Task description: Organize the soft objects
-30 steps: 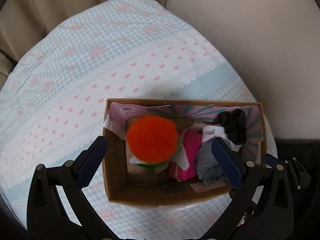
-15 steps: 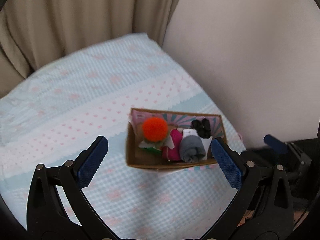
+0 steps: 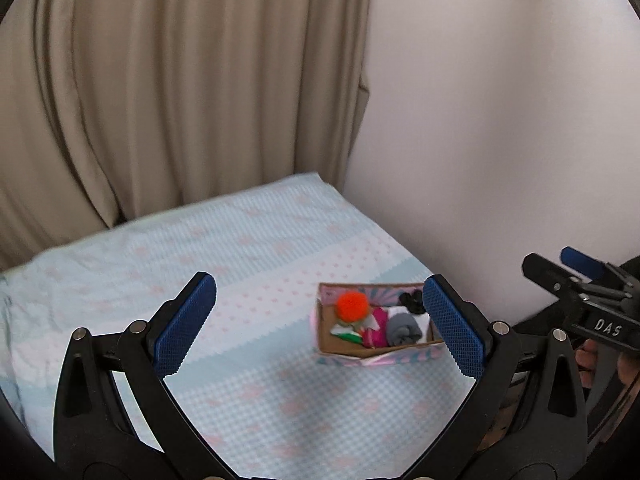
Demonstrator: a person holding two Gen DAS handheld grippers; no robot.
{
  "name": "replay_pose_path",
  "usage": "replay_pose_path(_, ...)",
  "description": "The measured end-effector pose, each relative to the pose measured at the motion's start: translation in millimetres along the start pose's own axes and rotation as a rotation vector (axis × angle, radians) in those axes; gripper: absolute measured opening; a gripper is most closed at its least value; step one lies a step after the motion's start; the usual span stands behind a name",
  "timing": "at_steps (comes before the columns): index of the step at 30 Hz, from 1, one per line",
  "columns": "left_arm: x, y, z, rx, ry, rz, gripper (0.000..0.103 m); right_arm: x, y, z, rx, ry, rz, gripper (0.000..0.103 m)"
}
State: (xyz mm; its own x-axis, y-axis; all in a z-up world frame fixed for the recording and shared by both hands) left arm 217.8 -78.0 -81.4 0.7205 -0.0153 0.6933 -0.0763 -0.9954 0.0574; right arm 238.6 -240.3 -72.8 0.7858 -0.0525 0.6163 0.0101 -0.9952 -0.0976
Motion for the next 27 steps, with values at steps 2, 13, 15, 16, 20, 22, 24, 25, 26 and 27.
replay_pose_path(2,-1,-4,-15,0.010,0.035,0.013,0.103,-2,-7,-13,-0.005,0.022,0.007,0.093)
replay_pose_path(13,-10,-13,-69,0.011,0.140,0.027,0.103,-17,-28,-62,-0.057,0.171,0.008,0.093)
replay_pose_path(15,-10,-12,-73,0.006,0.152,0.026,0.103,-17,-30,-68,-0.065,0.187,0.014,0.093)
replay_pose_path(16,-10,-12,-74,0.003,0.154,0.028,0.103,-17,-30,-69,-0.073,0.192,0.014,0.093)
replay_pose_path(20,-10,-6,-78,-0.002,0.163,0.041,0.103,-17,-30,-78,-0.091,0.211,0.012,0.093)
replay_pose_path(22,-10,-3,-79,-0.001,0.169,0.046,0.103,-15,-29,-78,-0.103,0.220,0.009,0.093)
replay_pose_path(24,-10,-2,-79,-0.006,0.168,0.047,0.103,-14,-27,-80,-0.107,0.227,0.012,0.093)
replay_pose_path(25,-10,-2,-79,-0.007,0.169,0.046,0.103,-14,-26,-80,-0.110,0.229,0.013,0.093)
replay_pose_path(26,-10,-1,-79,-0.008,0.170,0.047,0.103,-14,-25,-80,-0.112,0.230,0.014,0.093)
replay_pose_path(27,-10,0,-80,-0.009,0.170,0.048,0.103,-14,-24,-81,-0.114,0.233,0.015,0.093)
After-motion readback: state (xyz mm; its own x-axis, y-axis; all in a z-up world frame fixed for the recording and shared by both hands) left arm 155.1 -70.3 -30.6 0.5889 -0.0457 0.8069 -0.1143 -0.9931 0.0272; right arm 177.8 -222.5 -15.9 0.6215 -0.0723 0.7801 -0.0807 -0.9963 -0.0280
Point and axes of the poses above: each gripper's, at about its wrist camera, not at the fingertips, and z roughly the way its jaws point, y to its right, x to its top, the point moved 9 cm from there along z, roughly the way its jaws point, and after that the axes turned 11 degrees about -y, right-handed, at the moved point
